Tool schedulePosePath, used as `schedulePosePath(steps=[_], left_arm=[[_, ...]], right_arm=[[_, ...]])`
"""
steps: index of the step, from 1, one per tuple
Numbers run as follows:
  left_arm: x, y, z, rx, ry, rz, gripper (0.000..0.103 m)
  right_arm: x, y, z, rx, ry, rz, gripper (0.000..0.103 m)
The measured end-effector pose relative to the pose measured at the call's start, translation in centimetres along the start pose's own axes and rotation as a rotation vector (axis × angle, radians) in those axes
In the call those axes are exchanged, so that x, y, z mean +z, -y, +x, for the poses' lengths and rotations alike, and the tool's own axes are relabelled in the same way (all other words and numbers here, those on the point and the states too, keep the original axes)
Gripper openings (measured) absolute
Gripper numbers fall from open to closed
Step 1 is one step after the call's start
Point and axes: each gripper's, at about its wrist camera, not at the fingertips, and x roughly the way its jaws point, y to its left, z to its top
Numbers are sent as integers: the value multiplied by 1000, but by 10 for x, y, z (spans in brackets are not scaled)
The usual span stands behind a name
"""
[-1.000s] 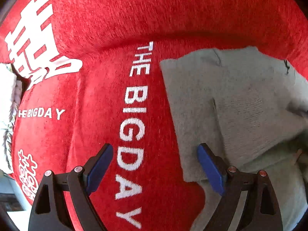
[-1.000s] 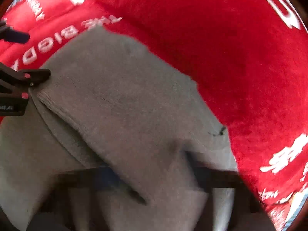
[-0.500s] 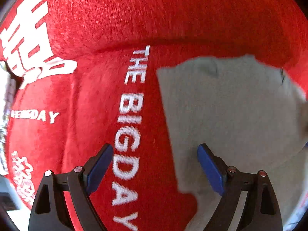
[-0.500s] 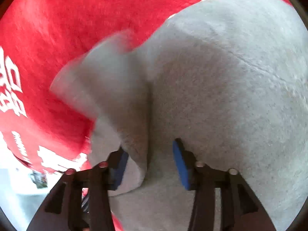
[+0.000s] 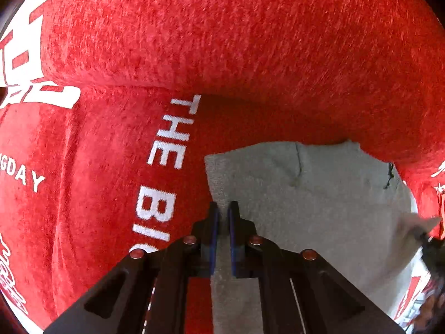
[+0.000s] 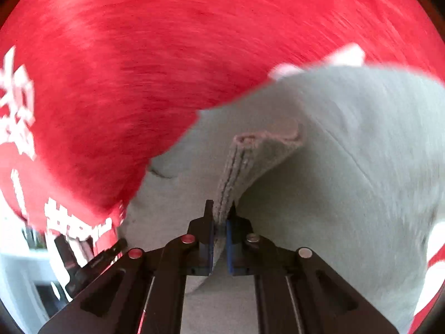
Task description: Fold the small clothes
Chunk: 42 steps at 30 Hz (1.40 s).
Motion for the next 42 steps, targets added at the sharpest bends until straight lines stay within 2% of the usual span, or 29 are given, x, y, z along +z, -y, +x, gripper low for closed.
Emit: schedulePosePath(steps=[2,5,7,12,17,19,20,23,24,25,26,28,35,39,42], left_arm=[[-2,-6,5,11,-13,-8,8],[-1,-8,7,4,-17,-26,8],[-1,-5,5,21,-14,-3,9],[-2,6,-12,109,13,80,9],[-12,10,-36,109,11,98,9],[-18,16,-43,124,0,108,9],[-24,21,-45,132,-8,115,9],[-44,43,-52,107,-10,131,9],[-49,48,-52,104,-8,136,31],[-58,59,-55,107,-7,145,58],[-63,65,-56,122,-8,147,103],[-75,78,-57,148,16,160,102],[-104,129,-37,166,-46,198,102],[-108,152,-26,187,-66,189,102],[-111,166,-19,168,-74,191,102]], right_arm=[[-1,13,5,-34,-12,20,8],[-12,45,12,-73,-38,130,8],[-23,63,4,-34,-23,205,6],[-27,60,-7,-113,-35,181,7],[-23,71,-22,-64,-66,221,20],[-26,69,-23,-67,-72,210,41],[-28,68,-27,-64,-75,200,45],[-33,66,-37,-63,-93,170,49],[-35,65,-38,-61,-101,159,53],[-36,64,-40,-58,-104,152,60],[-38,64,-43,-53,-109,145,62],[-41,66,-49,-49,-115,135,64],[-42,89,-59,-28,-102,196,64],[-22,95,-42,55,-68,263,64],[-5,91,-21,59,-63,249,63]])
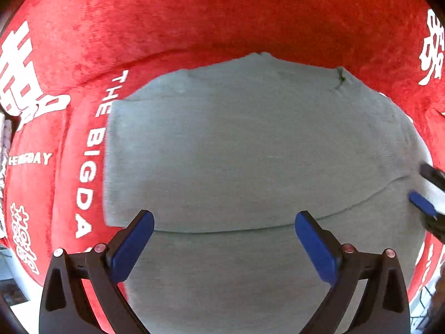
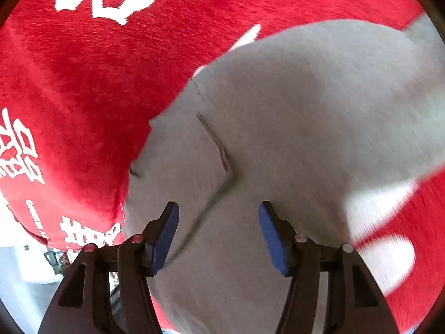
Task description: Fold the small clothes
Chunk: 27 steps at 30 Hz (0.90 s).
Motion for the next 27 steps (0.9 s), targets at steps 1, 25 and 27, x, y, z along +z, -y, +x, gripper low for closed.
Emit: schedulePosePath(steps=[1,25,27], left_arm=[[0,5,1,-11,0,6,102],[-14,114,-16,-92,-32,201,102],[-14,127,-16,-103,-34,220,102]], right_arm=[[4,-3,4,0,11,-13,51],[0,88,-86,-2,2,84,48],[2,118,-105,-9,40,160,48]])
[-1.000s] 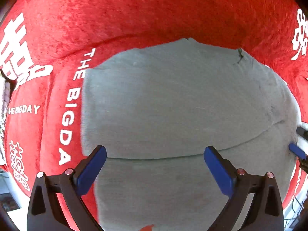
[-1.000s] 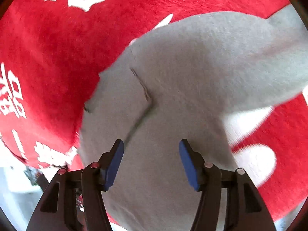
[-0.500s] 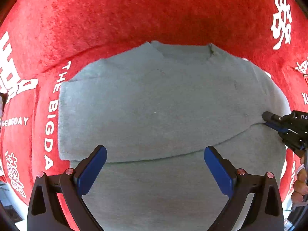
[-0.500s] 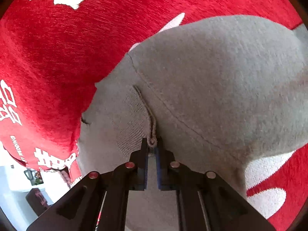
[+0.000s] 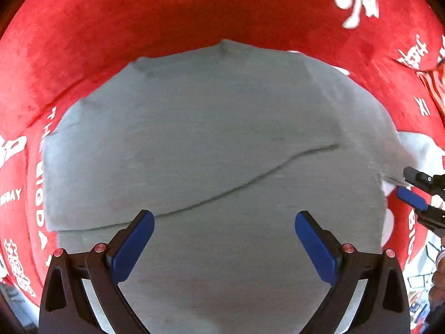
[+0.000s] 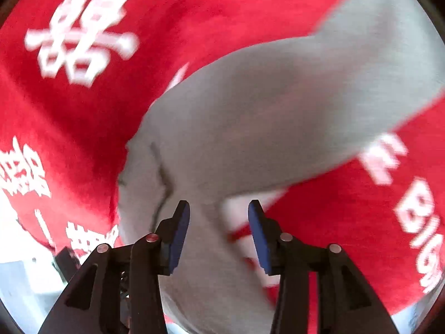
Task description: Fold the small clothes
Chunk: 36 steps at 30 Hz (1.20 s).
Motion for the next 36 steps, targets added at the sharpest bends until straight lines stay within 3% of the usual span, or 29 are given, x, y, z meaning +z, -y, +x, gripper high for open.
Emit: schedulePosePath(steps=[10,19,30,36], left_arm=[[16,53,9,-4,-21,68,102],[18,77,18,-2,-50,86,102],[21,86,27,3,-65,71,102],[18,83,30,-1,-68,70,102]], right_arm=[[25,100,-56,14,167,308,48],[42,112,-60,89,224,378,48],[60,125,-85,188,340,451,49],[67,131,-90,223,359,489,49]])
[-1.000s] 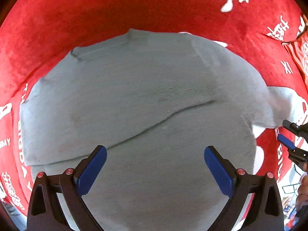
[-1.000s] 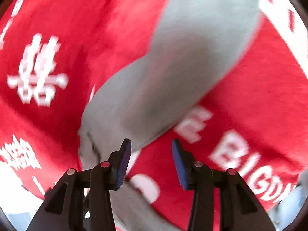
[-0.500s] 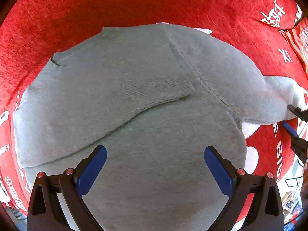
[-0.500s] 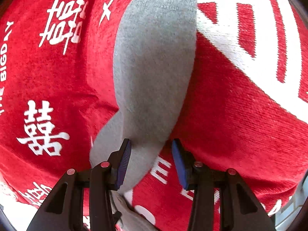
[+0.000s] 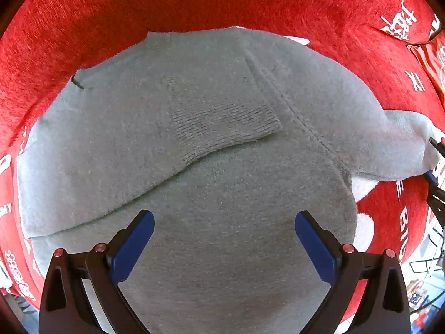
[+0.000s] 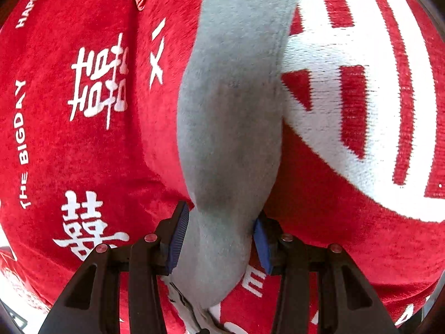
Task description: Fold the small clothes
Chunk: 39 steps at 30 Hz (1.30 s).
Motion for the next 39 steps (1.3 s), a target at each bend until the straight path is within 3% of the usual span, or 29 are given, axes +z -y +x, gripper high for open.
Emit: schedulePosePath(steps=[2,3,4,7,14,20,23,27,30,33,35,37,39], left_arm=[[-1,-1,0,3,2,2,102],[-1,-2,0,4,1,1,102],[0,-2,0,5,1,-1,102],[-1,-7,0,5,0,-11,102],[-5,-25,0,0,4,-52,102],[-12,-59,-4,-7,9,-122,102],[-19,-81,-6,-2,16,-160,102],[-30,-116,-10,3,25,-229,102],[-40,-147,-15,20,44,-287,102],[-51,-179,-18,35,48,-338,102],[-58,-200,-20,41,49,-365,102],[-65,-220,-21,45,52,-385,102],[-70,-228,-20,47,57,-402,102]], right_arm=[[2,-3,1,34,-11,8,48],[2,-5,4,63,-24,9,33],[2,-9,6,78,-36,3,9],[0,-27,5,108,-31,-38,6],[-35,-111,23,203,-134,-279,6],[-123,-195,62,259,-288,-572,6],[-192,-227,92,226,-400,-777,6],[-267,-225,136,142,-551,-890,6],[-321,-199,181,-1,-665,-943,7],[-343,-172,212,-160,-712,-936,10],[-342,-158,217,-216,-703,-877,13],[-332,-155,207,-173,-671,-791,38],[-322,-158,194,-131,-607,-740,47]])
